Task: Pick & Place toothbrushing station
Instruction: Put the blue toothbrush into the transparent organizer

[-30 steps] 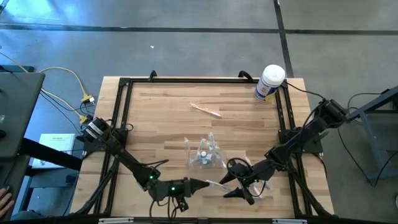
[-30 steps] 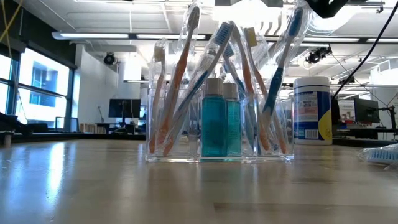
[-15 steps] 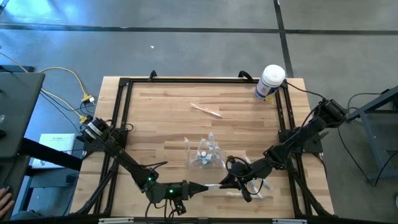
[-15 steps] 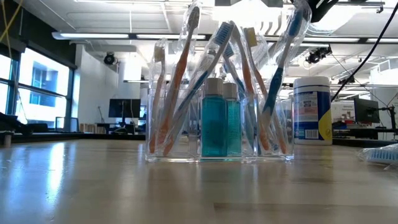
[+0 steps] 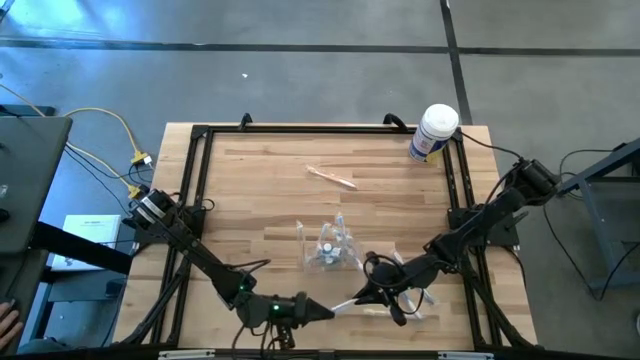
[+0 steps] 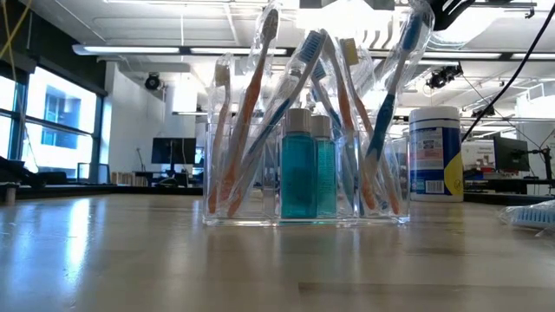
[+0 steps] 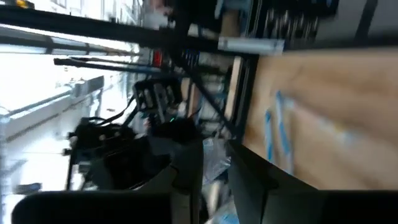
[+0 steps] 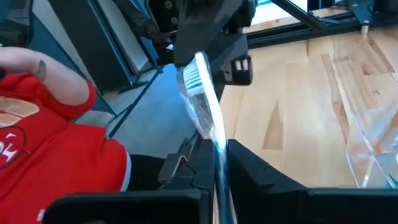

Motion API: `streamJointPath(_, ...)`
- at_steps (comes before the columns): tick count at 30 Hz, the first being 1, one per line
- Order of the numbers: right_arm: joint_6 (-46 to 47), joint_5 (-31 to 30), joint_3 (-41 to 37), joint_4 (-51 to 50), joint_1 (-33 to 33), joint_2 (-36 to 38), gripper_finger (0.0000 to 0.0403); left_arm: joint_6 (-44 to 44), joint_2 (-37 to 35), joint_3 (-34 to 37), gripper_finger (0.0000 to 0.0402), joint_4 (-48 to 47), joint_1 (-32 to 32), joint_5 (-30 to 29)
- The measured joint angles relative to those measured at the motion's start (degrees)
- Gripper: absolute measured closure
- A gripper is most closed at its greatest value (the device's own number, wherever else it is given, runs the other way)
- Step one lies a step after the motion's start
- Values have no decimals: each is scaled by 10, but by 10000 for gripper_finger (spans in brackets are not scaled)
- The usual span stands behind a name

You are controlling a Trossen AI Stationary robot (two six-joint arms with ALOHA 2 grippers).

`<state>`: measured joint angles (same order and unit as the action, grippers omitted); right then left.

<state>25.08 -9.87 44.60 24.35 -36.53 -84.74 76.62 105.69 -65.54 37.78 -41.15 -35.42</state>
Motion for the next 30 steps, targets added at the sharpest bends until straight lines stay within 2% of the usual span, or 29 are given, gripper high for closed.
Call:
streamJointPath(4, -33, -7, 0, -2, -12, 18, 384, -113, 0, 0, 336, 28, 0, 23)
streamJointPath(8, -82, -49, 0, -7, -39, 44, 386, -157, 0, 1, 336, 51, -4, -15)
streamJointPath(11, -114, -103, 0, -29, -68, 75, 386, -233, 0, 1, 336, 85, -11, -88)
streamJointPath(13, -136, -162, 1, -59, -90, 98, 386, -307, -4, 1, 336, 105, -17, -184)
streamJointPath(15, -152, -226, 1, -86, -113, 118, 386, -337, -17, 1, 336, 93, -20, -274)
streamJointPath(17, -163, -299, 1, -115, -139, 133, 386, -351, -23, 4, 338, 65, -19, -309)
streamJointPath(19, -164, -367, 1, -137, -164, 145, 386, -367, -23, 6, 342, 17, -18, -308)
streamJointPath(21, -158, -406, 1, -156, -182, 153, 385, -393, -33, 7, 348, -38, -21, -308)
streamJointPath(27, -128, -440, 0, -180, -210, 149, 384, -458, -78, 6, 359, -194, -16, -367)
streamJointPath(30, -120, -442, -10, -180, -208, 141, 384, -511, -114, 6, 362, -282, -6, -367)
